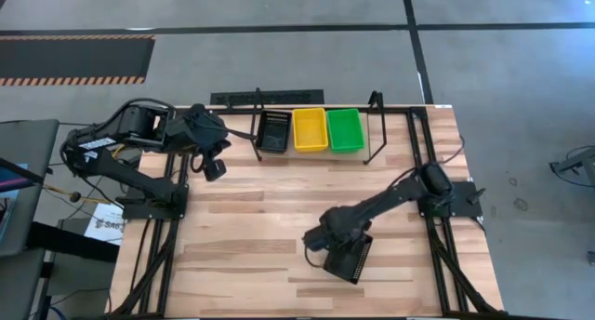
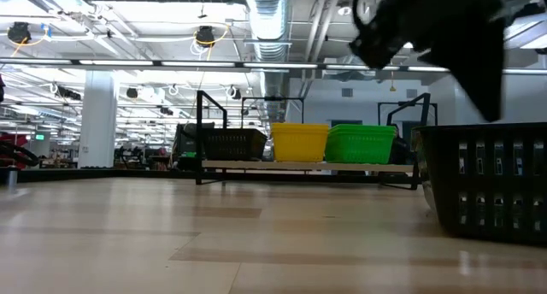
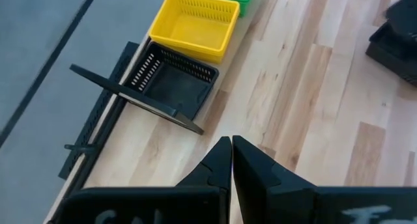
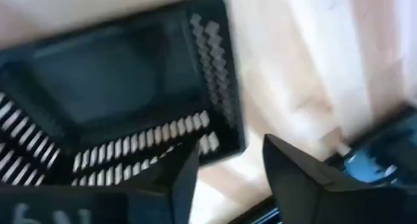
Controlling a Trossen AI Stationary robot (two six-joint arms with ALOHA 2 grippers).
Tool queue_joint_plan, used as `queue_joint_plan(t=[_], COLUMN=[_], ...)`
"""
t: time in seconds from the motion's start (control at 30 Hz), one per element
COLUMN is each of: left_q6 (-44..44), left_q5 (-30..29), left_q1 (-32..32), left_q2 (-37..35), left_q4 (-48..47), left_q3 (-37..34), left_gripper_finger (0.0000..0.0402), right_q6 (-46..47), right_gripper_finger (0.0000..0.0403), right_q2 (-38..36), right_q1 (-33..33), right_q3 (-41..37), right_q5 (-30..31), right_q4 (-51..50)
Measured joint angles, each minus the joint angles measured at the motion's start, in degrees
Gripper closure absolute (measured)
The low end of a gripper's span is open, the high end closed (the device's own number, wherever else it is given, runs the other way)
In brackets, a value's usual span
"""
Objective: Stack baskets on shelf by color
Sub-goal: Stack the black bin on top of the black bins on the shelf
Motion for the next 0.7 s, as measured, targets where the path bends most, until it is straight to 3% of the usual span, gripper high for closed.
queue_joint_plan(t=[0.13, 0.27, 0.53, 0.7], left_q6=[0.0, 0.0, -0.3, -0.4], left_q5=[0.6, 0.6, 0.6, 0.1], left_q1=[0.0, 0.0, 0.0, 0.0], left_q2=[0.0, 0.0, 0.0, 0.0], left_q4=[-0.1, -0.6, -1.3, -1.3], left_q3=[0.0, 0.0, 0.0, 0.0], left_gripper_finger=[0.04, 0.04, 0.04, 0.04], right_q6=[-3.4, -5.1, -6.2, -5.4], right_gripper_finger=[0.0175, 0.0169, 0.0172, 0.0173], right_q2=[-0.1, -0.1, -0.1, 0.0], right_q1=[-1.7, -1.8, -1.8, -2.3], right_q3=[-1.5, -3.7, -7.2, -2.7], right_q5=[0.9, 1.2, 1.8, 0.3], right_q4=[7.5, 16.5, 11.2, 12.0])
